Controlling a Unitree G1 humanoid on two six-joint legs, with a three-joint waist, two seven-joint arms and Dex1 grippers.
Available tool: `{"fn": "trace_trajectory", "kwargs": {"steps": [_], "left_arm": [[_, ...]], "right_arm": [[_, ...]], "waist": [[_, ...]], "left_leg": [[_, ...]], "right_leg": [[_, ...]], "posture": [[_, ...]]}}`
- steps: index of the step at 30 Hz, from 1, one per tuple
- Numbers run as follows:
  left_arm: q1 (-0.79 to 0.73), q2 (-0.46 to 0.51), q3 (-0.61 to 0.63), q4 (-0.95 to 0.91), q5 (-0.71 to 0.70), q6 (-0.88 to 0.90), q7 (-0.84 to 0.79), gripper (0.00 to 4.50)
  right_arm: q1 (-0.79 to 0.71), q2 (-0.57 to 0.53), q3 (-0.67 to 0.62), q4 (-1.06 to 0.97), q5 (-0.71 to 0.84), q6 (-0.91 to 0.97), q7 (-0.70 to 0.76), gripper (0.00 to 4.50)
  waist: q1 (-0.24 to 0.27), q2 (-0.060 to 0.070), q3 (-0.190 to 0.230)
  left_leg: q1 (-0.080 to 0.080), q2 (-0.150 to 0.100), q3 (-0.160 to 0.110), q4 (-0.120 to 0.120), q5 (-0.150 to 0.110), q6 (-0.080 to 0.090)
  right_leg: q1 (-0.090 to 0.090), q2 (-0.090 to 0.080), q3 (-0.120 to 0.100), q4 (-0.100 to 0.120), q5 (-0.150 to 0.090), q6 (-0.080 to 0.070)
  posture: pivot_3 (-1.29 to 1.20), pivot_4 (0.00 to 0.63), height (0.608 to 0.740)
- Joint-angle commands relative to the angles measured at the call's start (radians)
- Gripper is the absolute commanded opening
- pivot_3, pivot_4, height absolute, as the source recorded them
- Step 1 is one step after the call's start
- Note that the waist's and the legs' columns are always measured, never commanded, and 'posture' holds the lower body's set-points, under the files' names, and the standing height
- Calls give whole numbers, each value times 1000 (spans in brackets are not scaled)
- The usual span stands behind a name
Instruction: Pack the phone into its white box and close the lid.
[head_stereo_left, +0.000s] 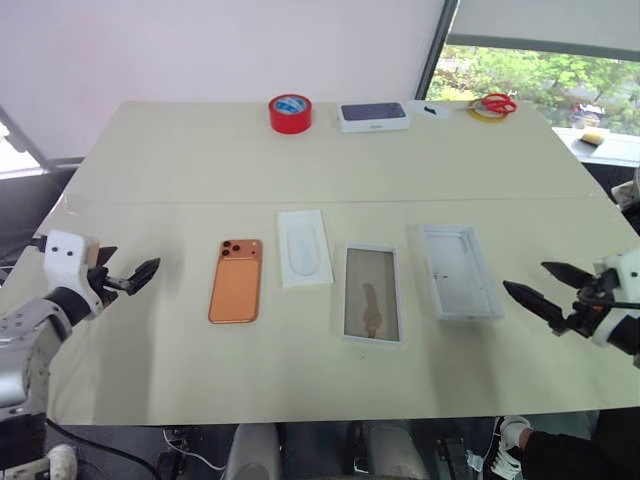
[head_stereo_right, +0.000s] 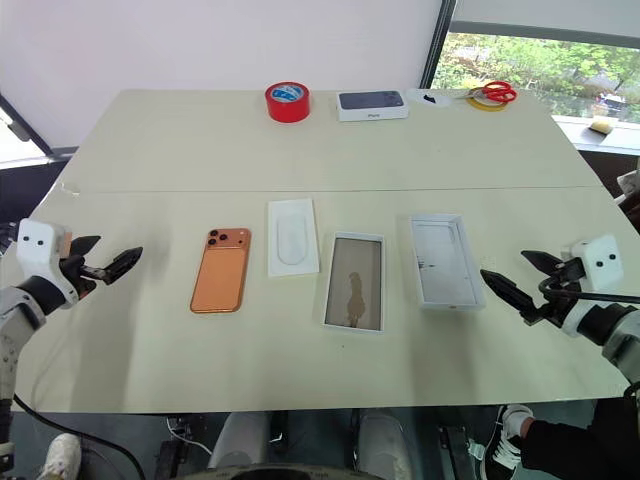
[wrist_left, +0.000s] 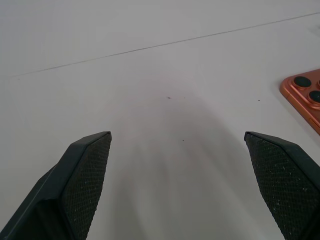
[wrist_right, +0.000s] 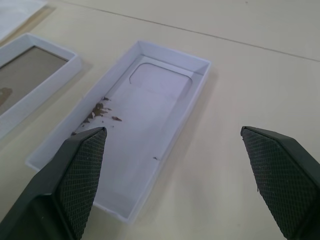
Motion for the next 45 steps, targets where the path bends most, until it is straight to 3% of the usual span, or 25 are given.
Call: {"fn": "trace_trajectory", "kwargs": {"steps": [1, 13, 20, 25, 34, 38, 45], "left_arm": [[-7, 4, 22, -32, -11, -3, 8, 4473], [-47, -47, -37, -116, -44, 51, 38, 4473], [-156, -195, -227, -262, -100, 161, 74, 4473], [-292, -308, -320, -324, -169, 397, 205, 4473], [-538, -537, -167, -270, -194, 887, 579, 4473], [-614, -642, -53, -244, -186, 1034, 653, 4473], [-667, -732, -12, -213, -120, 1138, 693, 4473]], "right_arm": [[-9, -6, -6, -41, 33, 0, 21, 4500], [-53, 4, 50, -70, 11, -14, -13, 4500], [-91, 18, 118, -178, 16, 19, -84, 4500], [-157, 7, 206, -226, -1, 36, -114, 4500], [-224, -6, 241, -246, -5, 73, -134, 4500], [-227, -30, 258, -276, 20, 96, -93, 4500], [-227, -65, 316, -357, 35, 122, -46, 4500]], "waist": [[0, 0, 0], [1, 0, 0], [2, 0, 0], [-2, 0, 0], [1, -2, 1], [1, -3, 1], [1, -3, 2]], "left_leg": [[0, 0, 0, 0, 0, 0], [0, 0, 0, 0, 0, 0], [0, 0, 0, 1, 0, 0], [0, 0, 0, 1, 0, 0], [0, -1, -1, 2, 0, 0], [0, -1, -1, 3, 0, 0], [0, -1, -2, 3, 0, 0]], "right_leg": [[0, 0, 0, 0, 0, 0], [0, 0, 0, 0, 0, 0], [1, 0, 0, 0, 0, 0], [1, 1, 0, 1, 0, 1], [2, 1, 0, 2, 0, 1], [2, 1, 0, 2, 0, 1], [2, 1, 0, 2, 0, 1]], "posture": [[0, 150, 730], [0, 150, 730], [0, 150, 730], [0, 150, 730], [0, 150, 730], [0, 150, 730], [0, 150, 730]]}}
